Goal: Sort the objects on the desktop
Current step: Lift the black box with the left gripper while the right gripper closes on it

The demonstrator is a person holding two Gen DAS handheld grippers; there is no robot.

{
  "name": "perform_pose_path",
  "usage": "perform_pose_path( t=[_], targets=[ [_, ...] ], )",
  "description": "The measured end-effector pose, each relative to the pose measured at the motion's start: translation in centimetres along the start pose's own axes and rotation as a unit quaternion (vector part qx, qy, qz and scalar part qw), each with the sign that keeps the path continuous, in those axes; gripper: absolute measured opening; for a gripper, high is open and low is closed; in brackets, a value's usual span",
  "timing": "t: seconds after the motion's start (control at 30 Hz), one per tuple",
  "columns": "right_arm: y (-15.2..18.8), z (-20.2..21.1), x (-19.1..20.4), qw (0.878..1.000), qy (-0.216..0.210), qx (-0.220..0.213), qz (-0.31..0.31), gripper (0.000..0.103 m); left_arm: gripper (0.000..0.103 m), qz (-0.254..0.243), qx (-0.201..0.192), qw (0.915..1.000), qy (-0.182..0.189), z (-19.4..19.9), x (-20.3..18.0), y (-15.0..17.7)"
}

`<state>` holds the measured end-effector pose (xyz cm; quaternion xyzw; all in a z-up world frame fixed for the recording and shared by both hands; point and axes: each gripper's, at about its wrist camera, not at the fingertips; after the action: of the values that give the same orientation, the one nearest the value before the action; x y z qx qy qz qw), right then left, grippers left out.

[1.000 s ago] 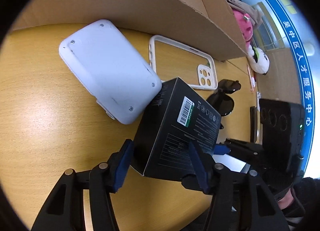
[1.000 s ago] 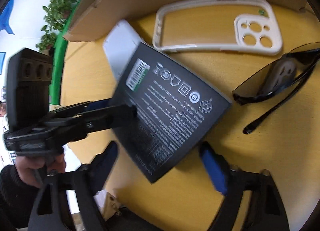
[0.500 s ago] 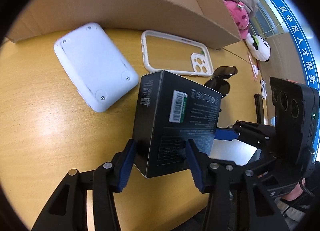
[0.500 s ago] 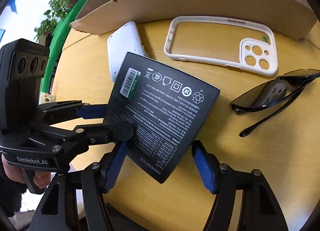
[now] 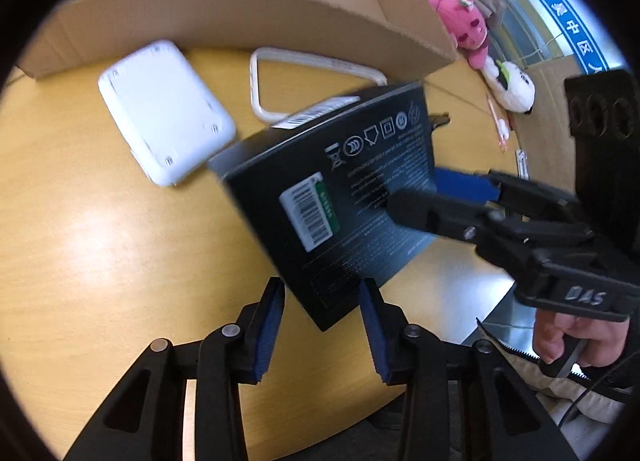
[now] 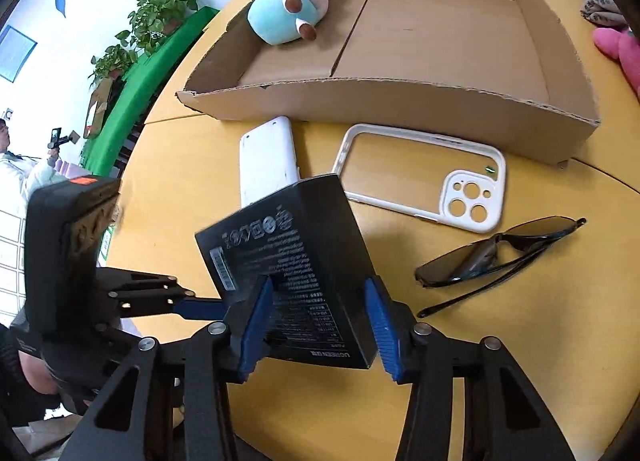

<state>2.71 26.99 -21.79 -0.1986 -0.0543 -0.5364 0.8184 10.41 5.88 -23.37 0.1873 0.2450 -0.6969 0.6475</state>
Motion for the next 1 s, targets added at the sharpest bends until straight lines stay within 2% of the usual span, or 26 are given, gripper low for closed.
perform_pose_path(
  t=[0.1, 0.17, 0.57, 0.73, 1.0],
  targets=[
    [0.2, 0.1, -1.1, 1.000, -0.003, -0.001, -0.006, 0.051, 0.038, 0.001, -0.018, 0.9998, 0.001, 1.0, -0.2, -0.6],
    [-0.2, -0.1, -0.5, 1.000, -0.007, -0.007, -0.012, 0.050, 0.038, -0.006, -0.027, 0.9996, -0.004, 1.6, -0.6, -0.9],
    [-3.6, 4.1, -0.1, 0.997, -0.011, -0.078, -0.018, 0.042, 0.036, -0.018, -0.082, 0.9963, -0.018, 5.7, -2.0, -4.1],
    [-5.6, 5.2, 0.0, 0.995, -0.013, -0.100, -0.024, 0.042, 0.035, -0.027, -0.102, 0.9942, -0.020, 7.6, -2.0, -6.5],
    [-10.6, 6.3, -0.1, 0.991, -0.015, -0.130, -0.034, 0.042, 0.035, -0.053, -0.128, 0.9900, -0.028, 10.4, -2.1, -12.3]
  ],
)
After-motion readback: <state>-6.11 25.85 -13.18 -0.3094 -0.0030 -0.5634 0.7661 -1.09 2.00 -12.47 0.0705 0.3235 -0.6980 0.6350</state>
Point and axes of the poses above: each gripper's, at about its wrist camera, not at the fingertips, and z roughly against the way its jaws point, x to its left, y to its underside, and after that the axes turned 6 degrees about y, right-handed
